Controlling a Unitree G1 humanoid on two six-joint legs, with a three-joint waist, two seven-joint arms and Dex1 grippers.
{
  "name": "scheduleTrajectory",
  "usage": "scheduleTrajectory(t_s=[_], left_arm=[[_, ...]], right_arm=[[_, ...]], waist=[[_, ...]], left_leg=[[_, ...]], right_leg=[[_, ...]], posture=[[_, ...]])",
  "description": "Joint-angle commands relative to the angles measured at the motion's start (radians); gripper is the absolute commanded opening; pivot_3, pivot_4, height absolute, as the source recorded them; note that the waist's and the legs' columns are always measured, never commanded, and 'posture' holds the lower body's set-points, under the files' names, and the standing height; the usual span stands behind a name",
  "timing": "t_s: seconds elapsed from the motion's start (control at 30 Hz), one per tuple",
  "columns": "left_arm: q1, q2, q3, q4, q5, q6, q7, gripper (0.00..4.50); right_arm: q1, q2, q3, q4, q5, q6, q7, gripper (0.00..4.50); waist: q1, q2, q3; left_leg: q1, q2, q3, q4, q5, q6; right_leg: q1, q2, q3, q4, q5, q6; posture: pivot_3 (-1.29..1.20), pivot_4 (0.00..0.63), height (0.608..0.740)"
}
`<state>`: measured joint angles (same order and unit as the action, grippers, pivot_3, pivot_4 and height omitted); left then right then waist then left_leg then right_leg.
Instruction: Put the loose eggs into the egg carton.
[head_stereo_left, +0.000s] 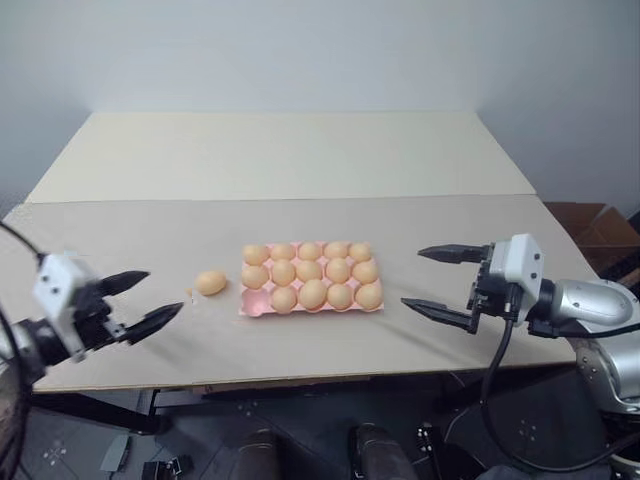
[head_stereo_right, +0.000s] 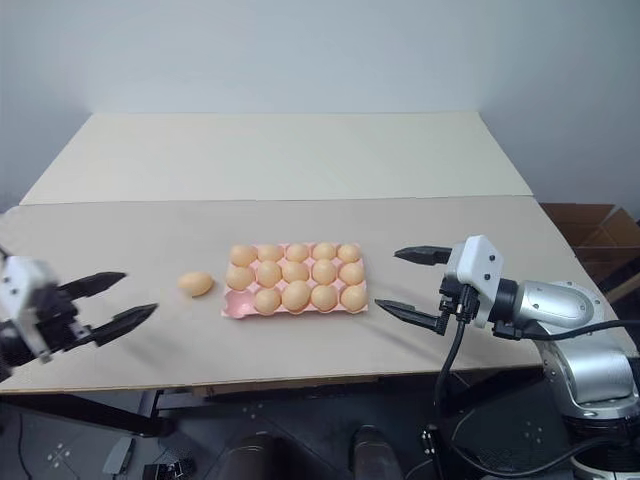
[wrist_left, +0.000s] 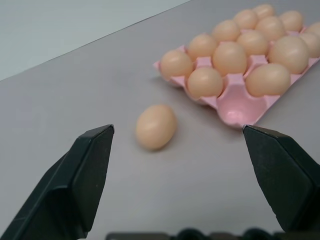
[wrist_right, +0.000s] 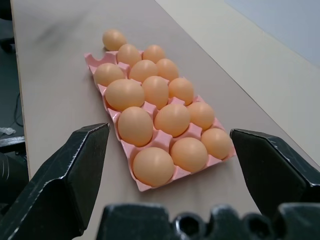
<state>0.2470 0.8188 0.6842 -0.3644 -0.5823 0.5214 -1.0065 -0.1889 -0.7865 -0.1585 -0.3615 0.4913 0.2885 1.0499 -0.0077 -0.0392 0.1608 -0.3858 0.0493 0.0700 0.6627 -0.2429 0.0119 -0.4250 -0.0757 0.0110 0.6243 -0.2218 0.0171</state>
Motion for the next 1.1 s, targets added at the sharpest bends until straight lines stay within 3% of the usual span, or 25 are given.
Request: scheduleTrajectory(t_s=[0.03, 0.33, 0.5, 0.6, 0.87, 1.03, 1.1], left_arm=[[0.090, 0.008, 0.134, -0.030, -0.067, -0.027, -0.104, 4.48], [0.088, 0.004, 0.108, -0.031, -0.084, -0.034, -0.083, 4.48], [0.006, 0.033, -0.018, -0.017, -0.028, 0.012, 0.023, 4.48], [-0.124, 0.034, -0.138, 0.052, 0.021, 0.017, 0.089, 4.48], [-0.467, 0.026, -0.458, 0.410, 0.191, -0.116, 0.013, 4.48], [-0.615, -0.024, -0.572, 0.603, 0.267, -0.175, -0.004, 4.48], [-0.655, -0.041, -0.606, 0.668, 0.294, -0.193, -0.013, 4.09]], right_arm=[[0.007, -0.026, -0.038, -0.007, 0.020, -0.033, 0.037, 4.50], [0.027, -0.036, -0.062, -0.004, 0.024, -0.027, 0.057, 4.50], [0.029, -0.034, -0.062, -0.017, 0.025, -0.020, 0.047, 4.50], [0.019, -0.032, -0.056, -0.021, 0.024, -0.017, 0.038, 4.50], [0.013, -0.027, -0.049, -0.046, 0.028, -0.009, 0.019, 4.50], [0.024, -0.025, -0.053, -0.069, 0.030, -0.004, -0.002, 4.50], [0.031, -0.023, -0.058, -0.080, 0.031, 0.000, -0.012, 4.50]], waist=[[0.003, 0.000, 0.000], [0.018, 0.000, 0.000], [0.018, 0.000, 0.000], [0.024, 0.000, 0.000], [0.015, -0.001, -0.001], [0.016, -0.001, -0.001], [0.016, -0.001, -0.001]], left_leg=[[0.000, 0.000, 0.000, 0.000, 0.000, 0.000], [0.001, 0.000, 0.000, 0.000, 0.000, 0.000], [0.000, 0.000, 0.000, 0.000, 0.000, 0.000], [0.001, -0.001, 0.000, 0.000, 0.000, 0.000], [0.000, -0.001, 0.000, 0.000, 0.000, 0.000], [-0.002, -0.001, 0.000, 0.000, 0.000, 0.000], [-0.002, -0.001, 0.000, 0.000, 0.000, 0.000]], right_leg=[[0.000, -0.001, 0.000, 0.000, 0.000, 0.000], [0.001, 0.000, 0.000, 0.000, -0.001, 0.000], [0.000, 0.000, 0.000, 0.001, 0.000, -0.001], [0.001, 0.000, 0.000, 0.001, 0.000, 0.000], [0.001, 0.002, 0.000, 0.001, 0.007, 0.002], [0.000, 0.002, 0.000, 0.000, 0.007, 0.003], [0.000, 0.001, 0.000, 0.000, 0.008, 0.003]], posture=[[0.00, 0.150, 0.740], [0.00, 0.150, 0.740], [0.00, 0.150, 0.740], [0.00, 0.150, 0.740], [0.00, 0.150, 0.740], [0.00, 0.150, 0.740], [0.00, 0.150, 0.740]])
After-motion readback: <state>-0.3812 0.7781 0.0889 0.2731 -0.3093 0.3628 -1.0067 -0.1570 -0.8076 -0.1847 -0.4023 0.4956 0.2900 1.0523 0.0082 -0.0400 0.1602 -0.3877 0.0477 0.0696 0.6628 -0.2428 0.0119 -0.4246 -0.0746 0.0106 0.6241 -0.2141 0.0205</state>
